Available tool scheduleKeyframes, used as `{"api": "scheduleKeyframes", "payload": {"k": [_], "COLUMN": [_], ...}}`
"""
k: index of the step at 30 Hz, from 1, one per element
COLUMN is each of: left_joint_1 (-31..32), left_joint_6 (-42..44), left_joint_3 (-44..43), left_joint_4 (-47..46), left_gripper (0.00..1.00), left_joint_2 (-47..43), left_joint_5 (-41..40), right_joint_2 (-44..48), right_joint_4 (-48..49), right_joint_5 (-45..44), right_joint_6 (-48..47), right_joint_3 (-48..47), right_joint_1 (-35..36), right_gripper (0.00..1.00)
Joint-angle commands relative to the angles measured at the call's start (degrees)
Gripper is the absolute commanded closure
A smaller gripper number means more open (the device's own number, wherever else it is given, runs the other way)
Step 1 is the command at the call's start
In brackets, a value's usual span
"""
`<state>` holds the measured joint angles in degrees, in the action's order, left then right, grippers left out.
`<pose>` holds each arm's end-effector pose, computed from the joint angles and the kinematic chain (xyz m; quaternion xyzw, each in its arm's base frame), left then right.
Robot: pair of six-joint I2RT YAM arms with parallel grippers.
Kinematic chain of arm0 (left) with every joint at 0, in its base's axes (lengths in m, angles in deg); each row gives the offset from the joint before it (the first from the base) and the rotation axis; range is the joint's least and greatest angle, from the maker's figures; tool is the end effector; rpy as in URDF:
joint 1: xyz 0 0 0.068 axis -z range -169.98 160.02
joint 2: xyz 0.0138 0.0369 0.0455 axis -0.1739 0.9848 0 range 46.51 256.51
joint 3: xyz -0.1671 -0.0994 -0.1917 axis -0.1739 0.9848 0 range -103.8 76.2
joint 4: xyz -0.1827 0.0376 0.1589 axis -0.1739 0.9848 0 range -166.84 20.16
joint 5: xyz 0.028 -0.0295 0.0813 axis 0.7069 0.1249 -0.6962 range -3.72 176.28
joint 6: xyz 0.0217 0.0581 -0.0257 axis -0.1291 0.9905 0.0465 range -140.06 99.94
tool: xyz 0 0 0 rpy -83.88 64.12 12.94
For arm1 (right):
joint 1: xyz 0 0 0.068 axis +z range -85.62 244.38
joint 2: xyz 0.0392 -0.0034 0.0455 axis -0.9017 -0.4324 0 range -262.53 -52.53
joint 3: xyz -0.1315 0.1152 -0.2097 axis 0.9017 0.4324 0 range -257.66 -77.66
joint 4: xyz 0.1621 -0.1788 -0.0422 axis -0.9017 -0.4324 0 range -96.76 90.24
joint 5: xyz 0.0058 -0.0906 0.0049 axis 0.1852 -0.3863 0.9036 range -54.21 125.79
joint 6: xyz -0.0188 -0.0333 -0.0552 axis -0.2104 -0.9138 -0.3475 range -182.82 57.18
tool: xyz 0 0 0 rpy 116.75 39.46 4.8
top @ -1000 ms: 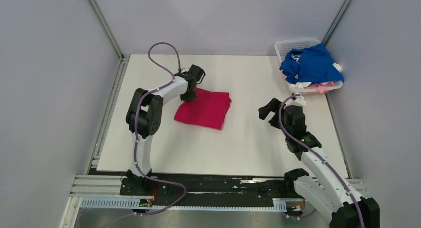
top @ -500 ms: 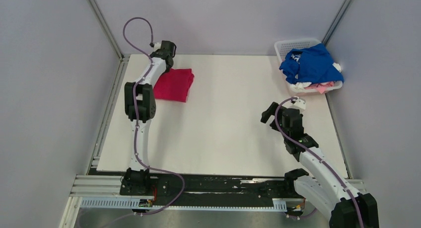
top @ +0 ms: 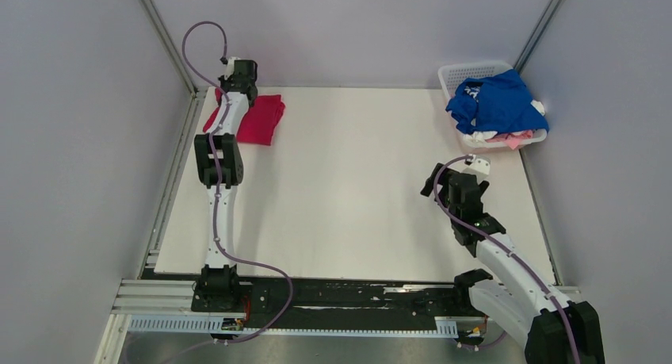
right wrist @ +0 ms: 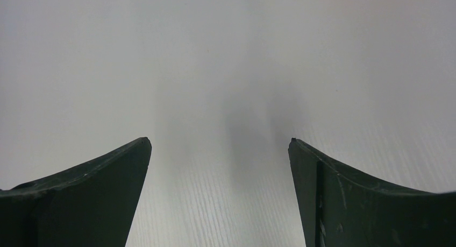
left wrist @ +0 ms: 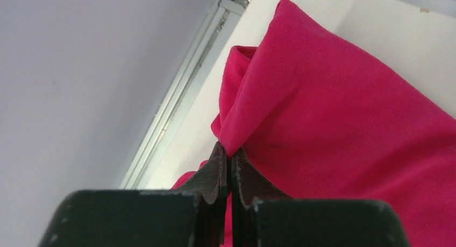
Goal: Fold and stack the t-shirts
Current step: Put the neatly folded tshirt into the corner of the board with the left arm
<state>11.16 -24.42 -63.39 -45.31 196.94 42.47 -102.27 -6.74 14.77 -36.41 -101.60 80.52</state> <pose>0.5683 0.0257 0.1842 -0.1744 0.8442 0.3230 0.3906 0.1824 0.0328 0.2031 0.1643 0.8519 0.0217 0.4968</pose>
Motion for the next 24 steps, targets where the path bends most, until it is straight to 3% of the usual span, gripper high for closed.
{"api": "scheduleKeyframes", "payload": {"k": [1, 14, 16, 17, 19, 21, 24], "left_joint_1": [-0.6, -3.9, -4.5, -4.6, -4.7, -4.7, -4.8], "left_joint_6": [5.9, 10.0, 8.1, 7.2, 6.7, 5.6, 2.2], "left_joint_3": [-4.8, -6.8, -6.8, -6.7, -6.1, -6.1, -5.8], "left_joint_4": [-9.8, -15.8, -14.9, -14.3, -14.2, -13.4, -9.9], "left_gripper": [1.00, 1.00, 0.86, 0.52, 0.07, 0.01, 0.00], "left_joint_2": [1.1, 2.2, 2.0, 1.7, 1.0, -0.1, -2.9], "left_joint_5": [-6.3, -8.5, -7.8, -7.3, -5.6, -3.9, -0.5], "right_joint_2": [-1.0, -4.2, -4.2, -4.3, -4.3, -4.2, -3.4], "right_joint_4": [3.3, -0.3, -0.3, -0.4, -0.5, -0.7, -0.7], "right_joint_5": [-1.7, -0.8, -1.3, -1.5, -1.9, -2.0, -1.8], "right_joint_6": [-2.6, -3.4, -3.6, -3.6, -3.7, -3.4, -2.8], "right_joint_3": [-0.5, -3.9, -4.2, -4.3, -4.4, -4.4, -4.7], "right_joint_1": [-0.2, -0.2, -0.2, -0.2, -0.2, -0.2, -0.2], "right_gripper": [0.00, 0.00, 0.00, 0.00, 0.00, 0.00, 0.00]}}
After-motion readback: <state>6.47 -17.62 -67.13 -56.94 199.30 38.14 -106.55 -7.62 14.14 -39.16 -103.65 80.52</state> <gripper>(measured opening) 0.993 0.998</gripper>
